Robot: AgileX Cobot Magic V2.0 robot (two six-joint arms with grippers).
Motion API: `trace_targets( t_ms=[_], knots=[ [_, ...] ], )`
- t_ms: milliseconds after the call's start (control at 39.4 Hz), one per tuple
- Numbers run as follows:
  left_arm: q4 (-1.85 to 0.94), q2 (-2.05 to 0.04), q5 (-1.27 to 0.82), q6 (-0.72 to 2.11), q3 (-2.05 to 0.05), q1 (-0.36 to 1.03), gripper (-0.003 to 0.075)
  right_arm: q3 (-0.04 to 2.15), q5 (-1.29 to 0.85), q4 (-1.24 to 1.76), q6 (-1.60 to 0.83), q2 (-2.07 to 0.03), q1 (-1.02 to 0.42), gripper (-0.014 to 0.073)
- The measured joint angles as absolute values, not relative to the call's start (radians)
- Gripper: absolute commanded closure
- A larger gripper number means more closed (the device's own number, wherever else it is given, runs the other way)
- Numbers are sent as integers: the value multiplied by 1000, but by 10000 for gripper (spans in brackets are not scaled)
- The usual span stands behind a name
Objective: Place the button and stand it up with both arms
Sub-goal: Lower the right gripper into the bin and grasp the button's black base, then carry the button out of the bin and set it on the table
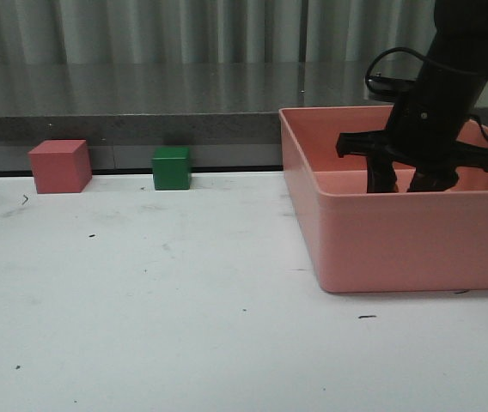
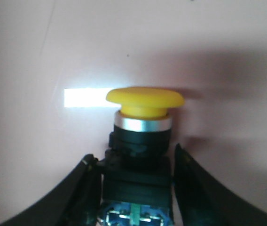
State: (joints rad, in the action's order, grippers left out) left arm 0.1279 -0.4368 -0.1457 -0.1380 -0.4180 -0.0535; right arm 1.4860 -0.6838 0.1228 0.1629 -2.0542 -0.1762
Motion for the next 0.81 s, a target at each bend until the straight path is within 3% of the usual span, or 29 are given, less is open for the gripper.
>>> trace_targets(
  t_ms=[254,508,813],
  knots=[
    [128,-437,-146,-138,-418,-54,41,1488,-701,123,163,-1997,-176,367],
    [128,-437,-146,-138,-418,-54,41,1488,-701,123,163,-1767,-199,367],
    [128,-437,-146,-138,-418,-54,41,1599,-753,123,163,-1672,-437,368]
  ],
)
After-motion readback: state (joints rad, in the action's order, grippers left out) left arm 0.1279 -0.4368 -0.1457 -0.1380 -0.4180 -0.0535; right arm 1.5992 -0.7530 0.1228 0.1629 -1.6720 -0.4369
